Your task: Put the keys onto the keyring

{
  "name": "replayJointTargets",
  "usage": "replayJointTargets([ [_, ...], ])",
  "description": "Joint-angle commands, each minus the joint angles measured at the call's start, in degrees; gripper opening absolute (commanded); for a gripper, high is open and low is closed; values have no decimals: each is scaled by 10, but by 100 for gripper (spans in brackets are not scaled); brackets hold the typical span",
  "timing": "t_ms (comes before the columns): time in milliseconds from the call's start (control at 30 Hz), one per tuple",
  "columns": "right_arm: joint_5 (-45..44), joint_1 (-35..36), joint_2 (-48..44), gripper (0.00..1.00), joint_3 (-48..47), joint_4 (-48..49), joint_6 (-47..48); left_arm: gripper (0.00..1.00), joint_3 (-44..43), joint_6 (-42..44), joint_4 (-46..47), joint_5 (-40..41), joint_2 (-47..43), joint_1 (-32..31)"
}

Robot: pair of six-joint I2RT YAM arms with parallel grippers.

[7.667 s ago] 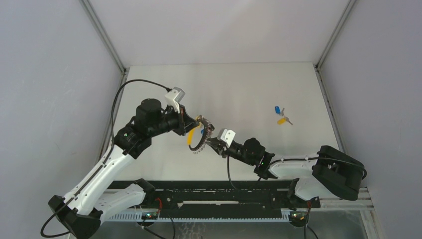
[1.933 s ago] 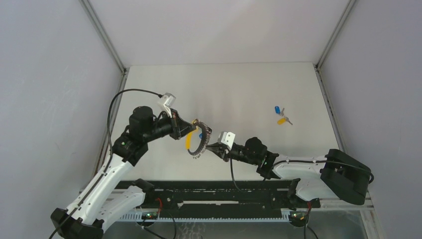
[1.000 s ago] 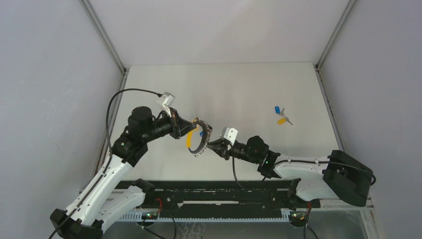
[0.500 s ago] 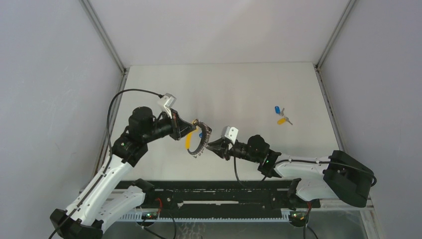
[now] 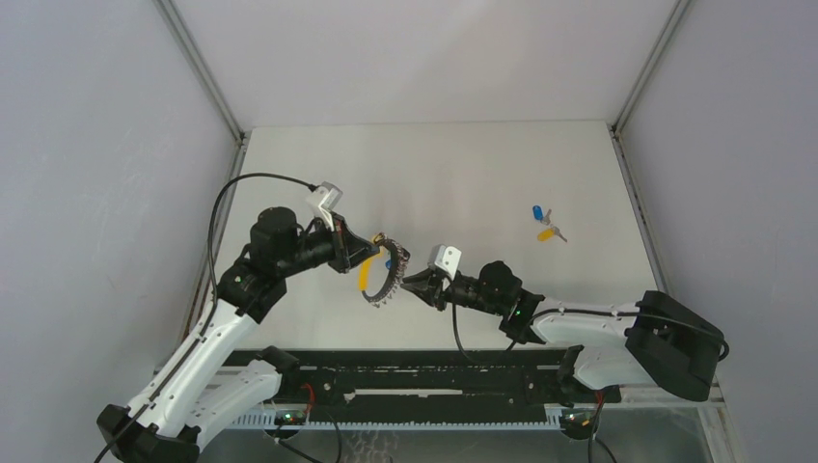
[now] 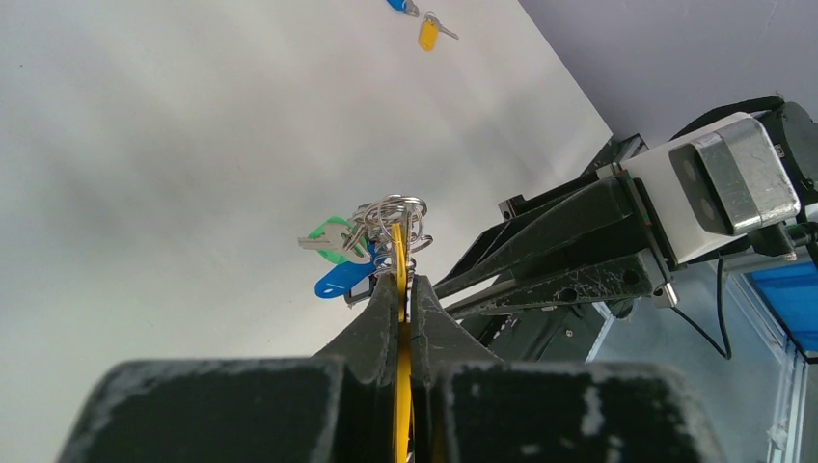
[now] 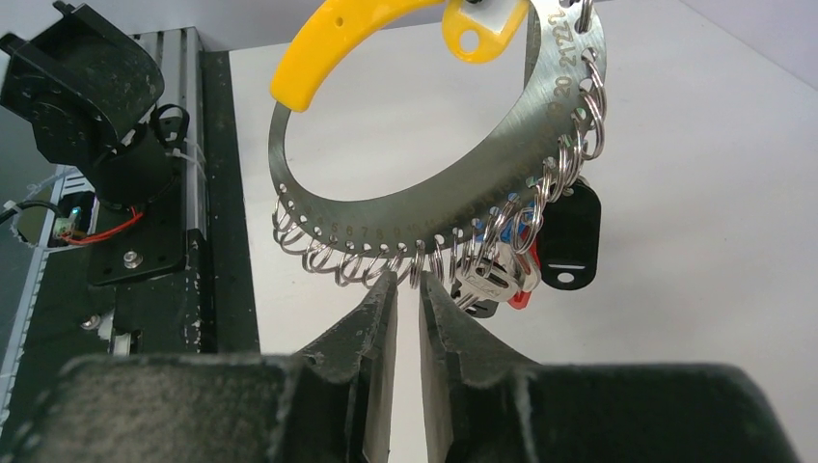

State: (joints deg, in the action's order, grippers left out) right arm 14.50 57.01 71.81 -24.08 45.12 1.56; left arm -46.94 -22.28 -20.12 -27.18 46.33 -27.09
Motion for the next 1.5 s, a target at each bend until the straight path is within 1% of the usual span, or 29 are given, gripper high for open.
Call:
replayJointTargets([
  [0,2,3,9,13,-22,28,6,0,-39,2,30,-6,-9,-3],
  [200,0,3,21,13,-28,26,11,0,-41,-2,36,-9,-5,-3],
  [267,-1,4,26,13,-28,31,10,0,-42,-2,36,-9,-5,-20],
  [567,-6,6,31,14,-36,32,16,0,-40,-4,39,-7,-3,-24],
  [667,-7,8,30,12,-38,28,18,0,-40,-4,39,-6,-4,-25],
  [867,4,11,22,1,-37,15,33,0,-35,-8,37,12,-5,-25],
  [1033,8,11,5,0,-37,-5,56,0,-25,-18,39,42,-7,-25],
  [1233,14,1,-28,0,-37,-29,86,3,25,-46,85,65,-14,-20],
  [1333,22,-8,-41,0,-37,-40,102,3,57,-65,126,59,-19,-10],
  [1400,27,-14,-43,0,-37,-40,108,6,81,-82,163,48,-23,10],
  [1467,37,-23,-41,0,-37,-34,111,9,109,-110,212,33,-25,17],
])
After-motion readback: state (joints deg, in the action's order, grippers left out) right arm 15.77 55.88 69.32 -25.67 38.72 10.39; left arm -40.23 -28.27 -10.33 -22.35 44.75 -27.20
